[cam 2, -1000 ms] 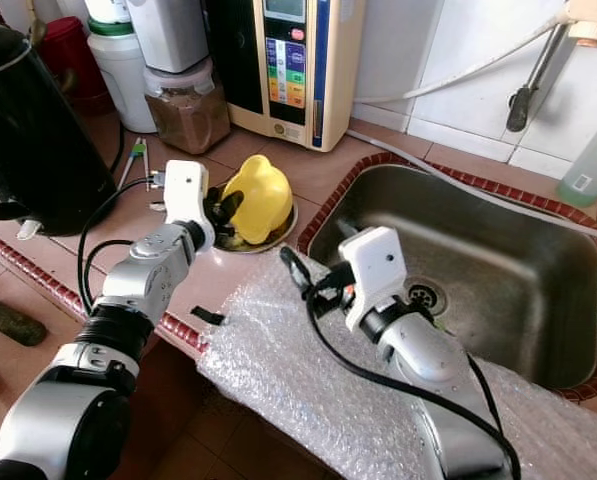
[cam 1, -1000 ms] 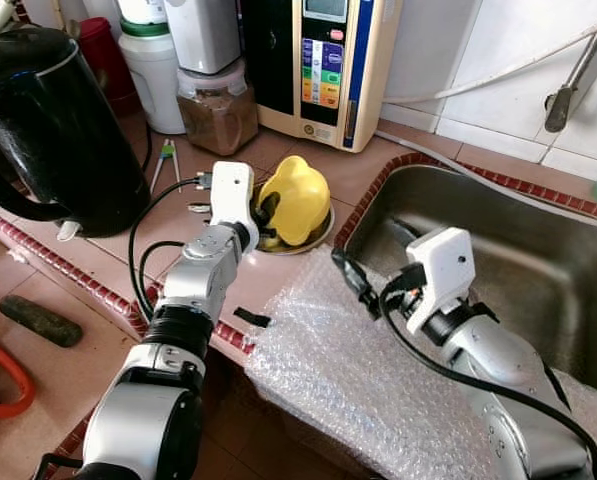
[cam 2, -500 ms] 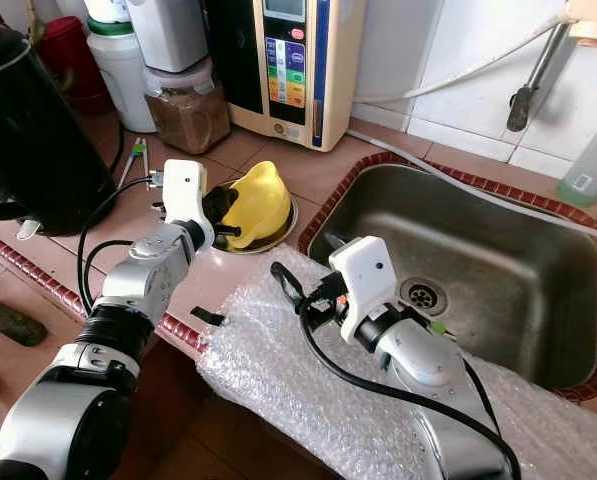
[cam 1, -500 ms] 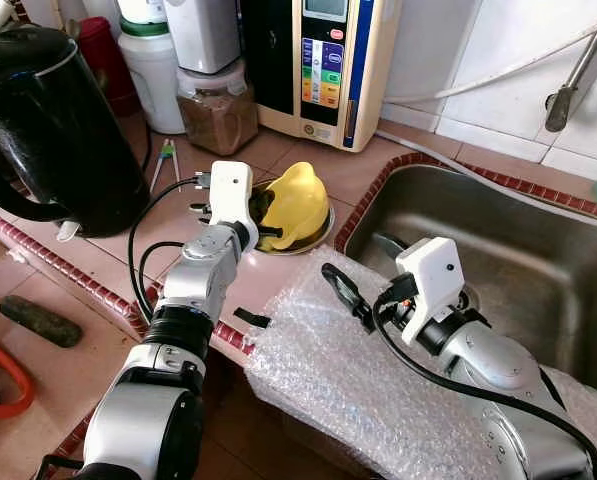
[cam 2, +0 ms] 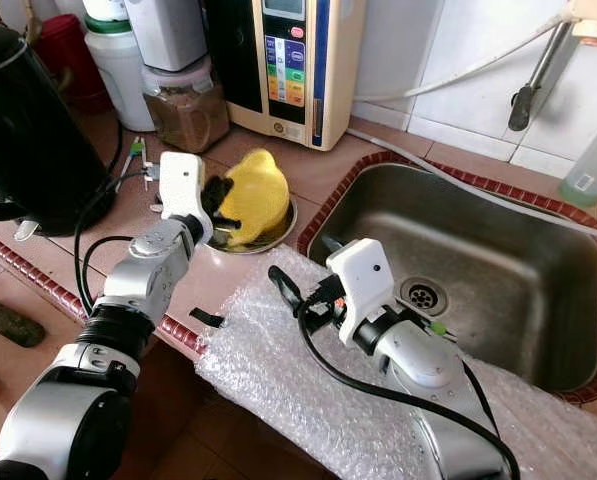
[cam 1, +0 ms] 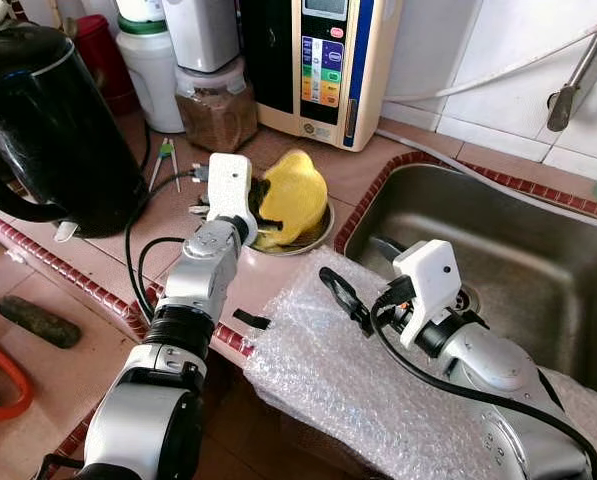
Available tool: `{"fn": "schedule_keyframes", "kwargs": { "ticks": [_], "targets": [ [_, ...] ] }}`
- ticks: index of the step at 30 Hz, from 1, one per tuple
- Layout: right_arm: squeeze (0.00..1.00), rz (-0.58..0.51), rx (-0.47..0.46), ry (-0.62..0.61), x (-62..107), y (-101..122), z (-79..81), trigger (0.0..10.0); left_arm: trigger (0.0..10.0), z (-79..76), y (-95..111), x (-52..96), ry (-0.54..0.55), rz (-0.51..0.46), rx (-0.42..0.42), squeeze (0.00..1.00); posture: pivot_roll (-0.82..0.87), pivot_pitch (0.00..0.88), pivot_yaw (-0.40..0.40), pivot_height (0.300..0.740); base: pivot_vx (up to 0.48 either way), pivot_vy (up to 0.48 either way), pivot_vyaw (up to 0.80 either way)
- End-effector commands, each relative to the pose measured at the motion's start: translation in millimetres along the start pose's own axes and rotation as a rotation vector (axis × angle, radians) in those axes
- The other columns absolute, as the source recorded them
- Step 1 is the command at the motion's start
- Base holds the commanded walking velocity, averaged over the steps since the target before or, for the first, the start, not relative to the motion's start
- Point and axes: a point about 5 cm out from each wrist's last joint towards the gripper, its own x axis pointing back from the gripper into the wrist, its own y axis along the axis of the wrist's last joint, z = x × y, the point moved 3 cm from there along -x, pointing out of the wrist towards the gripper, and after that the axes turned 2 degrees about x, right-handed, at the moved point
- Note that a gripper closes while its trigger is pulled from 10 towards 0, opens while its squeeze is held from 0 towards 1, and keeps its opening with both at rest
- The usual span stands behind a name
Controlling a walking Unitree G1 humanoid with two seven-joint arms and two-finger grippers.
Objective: Kitchen organization
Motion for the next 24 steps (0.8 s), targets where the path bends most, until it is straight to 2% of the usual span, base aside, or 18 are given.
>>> {"fn": "schedule_keyframes", "kwargs": {
  "ticks": [1, 3, 4, 5, 7, 9, 12, 16, 17, 19, 24],
  "targets": [
    [0.0, -0.018, 0.007, 0.001, -1.4, 3.9, 0.9, 10.0, 0.0, 1.0, 14.9, 0.8, 0.014, -0.081, -0.008, 0.0, -0.19, 0.071, 0.058, 0.74, 0.0, 0.0, 0.0],
    [0.0, -0.035, -0.007, -0.028, -4.2, 7.0, -2.7, 10.0, 0.0, -3.9, 25.6, 2.4, -0.006, -0.149, 0.002, 0.0, -0.18, 0.07, 0.058, 0.74, 0.0, 0.0, 0.0],
    [0.0, -0.035, -0.007, -0.028, -4.2, 7.0, -2.7, 10.0, 0.0, -3.9, 25.6, 2.4, -0.006, -0.149, 0.002, 0.0, -0.18, 0.07, 0.058, 0.74, 0.0, 0.0, 0.0],
    [0.0, -0.067, -0.063, -0.081, -8.2, 11.9, -9.3, 10.0, 0.0, -12.4, 32.9, 4.8, -0.046, -0.199, 0.009, 0.0, -0.18, 0.068, 0.058, 0.74, 0.0, 0.0, 0.0],
    [0.0, -0.084, -0.103, -0.113, -10.6, 14.4, -13.7, 10.0, 0.0, -18.7, 34.8, 6.3, -0.078, -0.216, 0.012, 0.0, -0.18, 0.067, 0.06, 0.74, 0.0, 0.0, 0.0],
    [0.0, -0.121, -0.193, -0.172, -14.4, 20.5, -22.5, 10.0, 0.0, -32.8, 42.3, 11.1, -0.135, -0.281, 0.0, 0.0, -0.18, 0.067, 0.064, 0.74, 0.0, 0.0, 0.0],
    [0.0, -0.138, -0.226, -0.194, -15.8, 23.0, -26.7, 10.0, 0.0, -41.5, 44.2, 13.3, -0.172, -0.298, -0.012, 0.0, -0.18, 0.065, 0.063, 0.74, 0.0, 0.0, 0.0],
    [0.0, -0.177, -0.315, -0.283, -20.9, 29.5, -43.2, 10.0, 0.0, -69.0, 47.4, 21.7, -0.282, -0.352, -0.067, 0.0, -0.18, 0.063, 0.061, 0.74, 0.0, 0.0, 0.0],
    [0.0, -0.177, -0.315, -0.283, -20.9, 29.5, -43.2, 10.0, 0.0, -69.0, 47.4, 21.7, -0.282, -0.352, -0.067, 0.0, -0.18, 0.063, 0.061, 0.74, 0.0, 0.0, 0.0],
    [0.0, -0.192, -0.365, -0.33, -21.7, 31.5, -51.9, 10.0, 0.0, -81.5, 45.6, 27.4, -0.328, -0.367, -0.08, 0.0, -0.18, 0.063, 0.061, 0.74, 0.0, 0.0, 0.0],
    [0.0, -0.189, -0.376, -0.362, -22.4, 30.4, -56.9, 10.0, 0.0, -94.2, 41.5, 33.8, -0.38, -0.372, -0.089, 0.0, -0.19, 0.063, 0.062, 0.74, 0.0, 0.0, 0.0]
  ]
}}
